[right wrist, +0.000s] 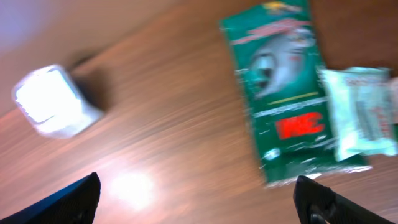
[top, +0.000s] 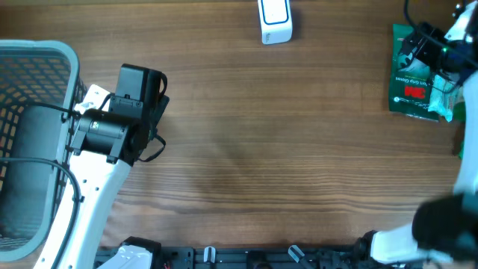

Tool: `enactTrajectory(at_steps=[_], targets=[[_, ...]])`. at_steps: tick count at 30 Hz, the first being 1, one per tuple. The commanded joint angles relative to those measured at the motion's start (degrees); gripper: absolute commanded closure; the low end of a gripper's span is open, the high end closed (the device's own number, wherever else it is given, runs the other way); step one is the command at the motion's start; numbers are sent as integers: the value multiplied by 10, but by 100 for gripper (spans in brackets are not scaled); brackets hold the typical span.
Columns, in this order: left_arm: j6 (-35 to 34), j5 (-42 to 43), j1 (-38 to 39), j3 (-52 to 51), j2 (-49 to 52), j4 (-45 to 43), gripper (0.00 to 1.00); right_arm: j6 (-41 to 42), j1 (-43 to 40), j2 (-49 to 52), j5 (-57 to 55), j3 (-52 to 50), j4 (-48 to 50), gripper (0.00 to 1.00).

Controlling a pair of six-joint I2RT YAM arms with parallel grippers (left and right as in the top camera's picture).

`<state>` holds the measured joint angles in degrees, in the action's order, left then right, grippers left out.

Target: Scan the item barcode

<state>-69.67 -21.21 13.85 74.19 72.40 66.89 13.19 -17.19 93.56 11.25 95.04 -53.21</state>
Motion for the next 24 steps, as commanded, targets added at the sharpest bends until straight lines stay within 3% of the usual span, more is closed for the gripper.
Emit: enactTrajectory(at_steps=[1, 8, 11, 14, 18, 20, 24], targets=[[5, -16, -2, -1, -7, 0, 0, -28, 36, -127, 108, 9, -50, 0], [5, -16, -2, -1, -7, 0, 0, 72, 67, -381, 117, 9, -165, 0], [5, -16, -2, -1, -7, 0, 0, 71, 67, -454, 97, 9, -170, 0], [5, -16, -2, -1, -7, 0, 0, 16, 67, -515, 77, 9, -261, 0], [5, -16, -2, -1, -7, 0, 0, 14, 67, -530, 25, -5, -361, 0], [5, -16, -2, -1, -7, 0, 0, 14, 67, -539, 16, -38, -348, 0], [5, -16, -2, -1, -7, 0, 0, 19, 68, -616, 35, -176, -212, 0]])
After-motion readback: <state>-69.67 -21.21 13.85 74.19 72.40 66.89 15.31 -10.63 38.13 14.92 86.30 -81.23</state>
